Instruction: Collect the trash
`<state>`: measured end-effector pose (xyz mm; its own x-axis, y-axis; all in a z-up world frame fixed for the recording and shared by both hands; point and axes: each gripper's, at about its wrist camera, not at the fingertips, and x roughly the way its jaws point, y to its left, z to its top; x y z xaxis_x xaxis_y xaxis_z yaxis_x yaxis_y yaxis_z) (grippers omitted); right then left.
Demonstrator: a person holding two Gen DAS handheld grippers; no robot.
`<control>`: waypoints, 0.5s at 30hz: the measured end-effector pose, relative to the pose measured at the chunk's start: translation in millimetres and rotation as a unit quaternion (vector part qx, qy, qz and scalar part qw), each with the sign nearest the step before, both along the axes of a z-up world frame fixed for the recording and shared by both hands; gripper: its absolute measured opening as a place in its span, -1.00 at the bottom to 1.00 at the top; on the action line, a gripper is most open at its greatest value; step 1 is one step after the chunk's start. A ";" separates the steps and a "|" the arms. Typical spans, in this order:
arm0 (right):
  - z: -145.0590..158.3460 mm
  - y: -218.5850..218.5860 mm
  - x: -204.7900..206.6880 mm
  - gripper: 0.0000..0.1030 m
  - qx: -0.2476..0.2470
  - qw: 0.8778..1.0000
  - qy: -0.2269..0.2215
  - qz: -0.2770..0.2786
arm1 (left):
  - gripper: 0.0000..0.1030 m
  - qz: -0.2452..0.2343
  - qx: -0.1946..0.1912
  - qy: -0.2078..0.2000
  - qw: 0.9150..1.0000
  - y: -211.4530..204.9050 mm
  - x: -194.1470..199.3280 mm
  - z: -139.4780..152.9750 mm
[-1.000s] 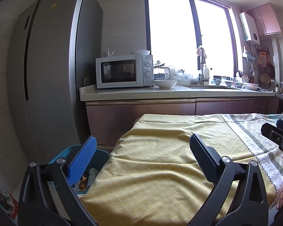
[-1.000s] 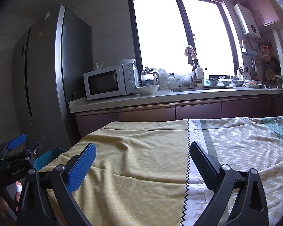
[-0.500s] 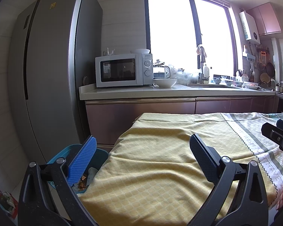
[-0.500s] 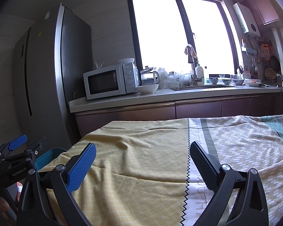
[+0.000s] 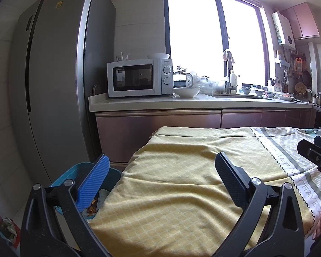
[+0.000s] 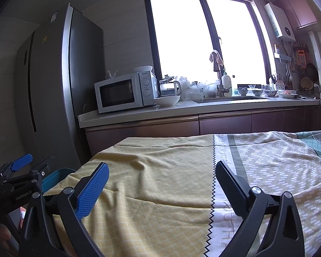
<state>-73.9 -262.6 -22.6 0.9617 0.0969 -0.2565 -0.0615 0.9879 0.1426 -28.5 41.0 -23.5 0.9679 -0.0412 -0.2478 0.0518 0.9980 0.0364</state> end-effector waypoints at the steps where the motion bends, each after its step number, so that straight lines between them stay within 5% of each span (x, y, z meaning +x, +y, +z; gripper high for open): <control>1: 0.0 -0.1 0.0 0.87 0.000 1.000 0.000 0.000 | 0.89 0.000 0.001 0.001 1.000 -0.4 2.3 0.1; 15: -1.5 -18.0 5.3 0.87 0.003 1.000 0.003 -0.013 | 0.89 -0.012 0.002 0.052 0.999 -5.3 31.2 -2.4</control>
<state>-68.6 -280.6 -24.0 0.9622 0.0724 -0.2627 -0.0339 0.9884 0.1480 2.7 35.6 -26.0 0.9354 -0.0632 -0.3480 0.0800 0.9962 0.0343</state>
